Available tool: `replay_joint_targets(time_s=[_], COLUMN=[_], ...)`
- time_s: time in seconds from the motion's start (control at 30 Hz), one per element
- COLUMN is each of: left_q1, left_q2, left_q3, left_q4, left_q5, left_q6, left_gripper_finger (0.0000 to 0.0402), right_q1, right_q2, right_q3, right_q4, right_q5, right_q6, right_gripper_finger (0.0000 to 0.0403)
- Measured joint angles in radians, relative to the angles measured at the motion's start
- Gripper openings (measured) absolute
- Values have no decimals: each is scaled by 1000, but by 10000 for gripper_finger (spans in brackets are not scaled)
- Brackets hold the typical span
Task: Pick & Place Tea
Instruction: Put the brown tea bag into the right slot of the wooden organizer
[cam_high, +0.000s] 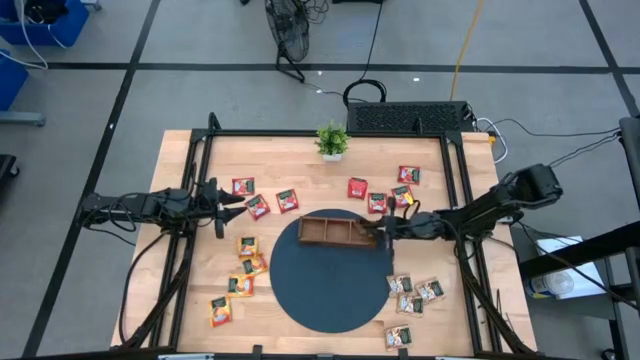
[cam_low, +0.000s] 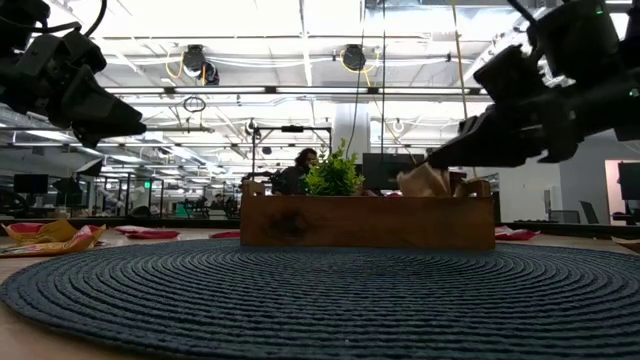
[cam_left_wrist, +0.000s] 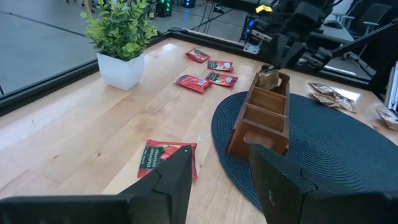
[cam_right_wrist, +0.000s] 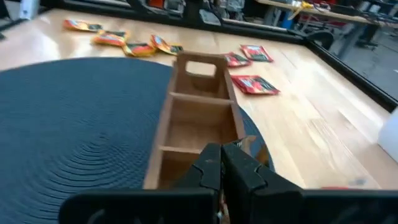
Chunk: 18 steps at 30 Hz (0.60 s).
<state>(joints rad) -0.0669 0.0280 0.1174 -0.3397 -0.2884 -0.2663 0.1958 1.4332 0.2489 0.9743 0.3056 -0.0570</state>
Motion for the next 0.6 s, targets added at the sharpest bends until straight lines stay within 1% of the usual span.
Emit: replay_joint_targets(time_s=[0.1,0.23,0.37,0.43,0.5,0.6], left_q1=[0,0,0,0,0,0], left_q2=[0,0,0,0,0,0], left_q3=[0,0,0,0,0,0], left_q4=[0,0,0,0,0,0], left_q5=[0,0,0,0,0,0], left_q6=[0,0,0,0,0,0], left_gripper_finger=[161,161,161,161,161,161], right_q1=[7,16,44,60,74,81], right_q2=[16,17,18,18,18,18], right_q3=[0,0,0,0,0,0], right_q4=[5,6,4,13,29,27], right_q5=[60,72,183,223,245,247], right_q6=[-5,-29,-78,-109,-130,-139], right_gripper_finger=[0,0,0,0,0,0])
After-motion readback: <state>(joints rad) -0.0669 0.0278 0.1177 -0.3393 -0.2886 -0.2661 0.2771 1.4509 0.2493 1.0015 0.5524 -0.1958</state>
